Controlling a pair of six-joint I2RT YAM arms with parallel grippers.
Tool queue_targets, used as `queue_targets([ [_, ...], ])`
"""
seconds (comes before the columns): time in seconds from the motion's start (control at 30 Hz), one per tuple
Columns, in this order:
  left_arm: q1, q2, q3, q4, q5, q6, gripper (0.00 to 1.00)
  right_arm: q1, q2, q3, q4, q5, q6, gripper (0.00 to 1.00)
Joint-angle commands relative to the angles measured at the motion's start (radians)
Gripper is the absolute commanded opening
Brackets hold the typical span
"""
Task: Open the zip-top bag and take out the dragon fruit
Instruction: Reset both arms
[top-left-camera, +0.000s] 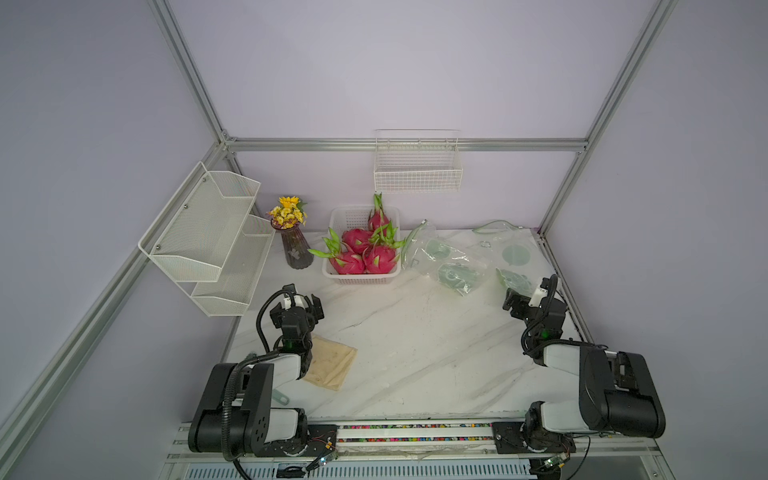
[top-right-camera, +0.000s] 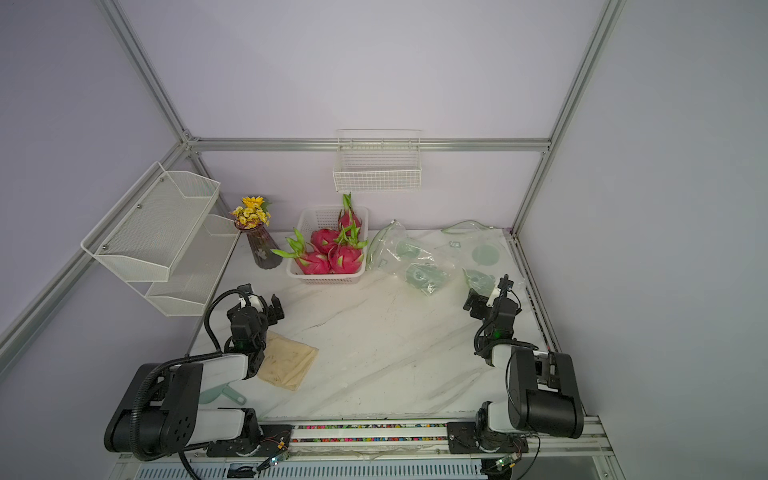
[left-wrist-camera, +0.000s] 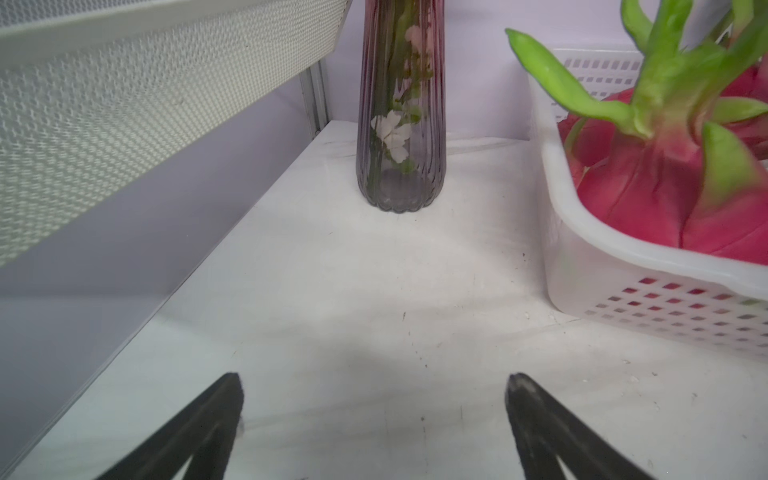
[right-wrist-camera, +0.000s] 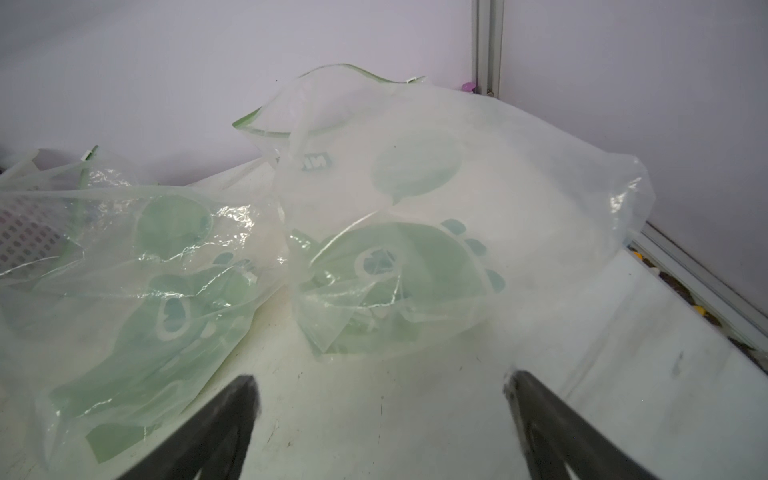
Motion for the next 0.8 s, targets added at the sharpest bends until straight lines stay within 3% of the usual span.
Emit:
queue_targets([
  [0.0, 0.007, 0.008, 0.002, 0.158, 0.035, 0.049, 1.0, 0.025, 0.038, 0.01, 0.154, -0.005, -0.04, 0.97],
  [0.43, 0.007, 0.167, -0.056, 0.384, 0.085, 0.065, 1.0, 0.048, 0.121, 0.005, 0.247, -0.032, -0.049, 0.97],
  [0.57, 0.007, 0.22, -0.064, 0.477, 0.101, 0.079, 1.0, 0.072, 0.222, 0.032, 0.317, -0.081, -0.073, 0.97],
  [0.77, 0.007, 0.201, -0.018, 0.346, 0.121, 0.082, 1.0, 0.164, 0.311, 0.061, 0.331, -0.048, -0.181, 0.97],
])
